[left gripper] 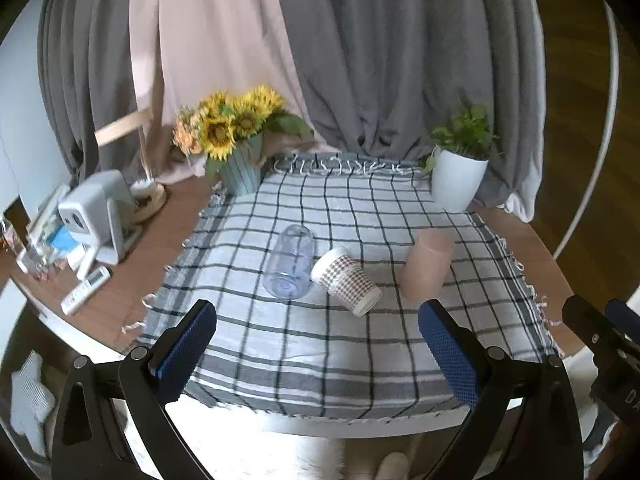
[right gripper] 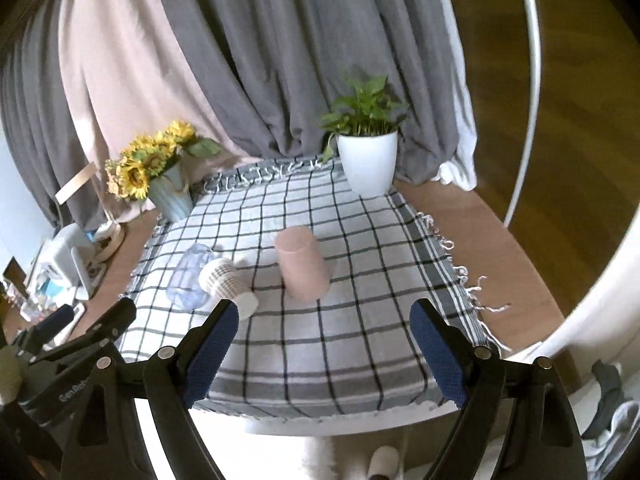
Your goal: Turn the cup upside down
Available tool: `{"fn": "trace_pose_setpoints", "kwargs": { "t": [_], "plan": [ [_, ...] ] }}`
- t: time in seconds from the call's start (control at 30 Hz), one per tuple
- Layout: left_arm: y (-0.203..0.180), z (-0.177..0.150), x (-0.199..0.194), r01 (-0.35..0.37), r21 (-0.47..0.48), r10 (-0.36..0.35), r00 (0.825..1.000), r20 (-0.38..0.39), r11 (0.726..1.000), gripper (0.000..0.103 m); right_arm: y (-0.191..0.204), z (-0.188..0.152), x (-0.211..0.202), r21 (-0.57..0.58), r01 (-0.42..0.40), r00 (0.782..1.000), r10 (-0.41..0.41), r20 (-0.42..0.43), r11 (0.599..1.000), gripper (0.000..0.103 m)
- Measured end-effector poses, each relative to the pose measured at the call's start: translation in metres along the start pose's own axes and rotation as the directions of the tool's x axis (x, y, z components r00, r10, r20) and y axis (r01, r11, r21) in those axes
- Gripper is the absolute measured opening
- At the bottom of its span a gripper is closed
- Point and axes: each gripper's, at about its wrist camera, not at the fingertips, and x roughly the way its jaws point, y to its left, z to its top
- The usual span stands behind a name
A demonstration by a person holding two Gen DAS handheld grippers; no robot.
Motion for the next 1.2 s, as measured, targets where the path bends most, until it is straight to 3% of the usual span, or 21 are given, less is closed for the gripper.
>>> {"fn": "trace_pose_setpoints", "kwargs": {
  "t": [0.2,0.43,0.7,0.83,1.2],
  "plan": [
    [0.020,-0.011,-0.033,0.022,0.037,-0.024,0.999,0.046,0.999,0.103,0.024,-0.019,-0.044,0.020,0.044,0.997,-0.045,0.070,0.999,0.088],
    [0.029,-0.017,-0.063,0.031,0.016,-0.032,0.996,0.078,0.999,0.103,0.039,-0.027,-0.077,-0.017,0.036,0.990,-0.033,0.138,0.999,0.088],
    [0.029,-0.024,-0.087,0.000,-0.005,0.001,0.989,0.149,1.000,0.103,0.041,-0.027,-0.091,-0.056,0.014,0.987,-0.005,0.159,0.998,0.089],
    [0.032,-0.026,-0.094,0.025,-0.032,-0.020,0.987,0.160,0.999,0.103,0.040,-0.029,-0.096,-0.056,0.010,0.987,-0.001,0.161,0.998,0.089],
    [0.033,-0.027,-0.109,0.012,-0.026,-0.007,0.980,0.199,1.000,0.103,0.041,-0.036,-0.108,-0.044,0.011,0.984,-0.003,0.175,0.999,0.090]
  ]
}}
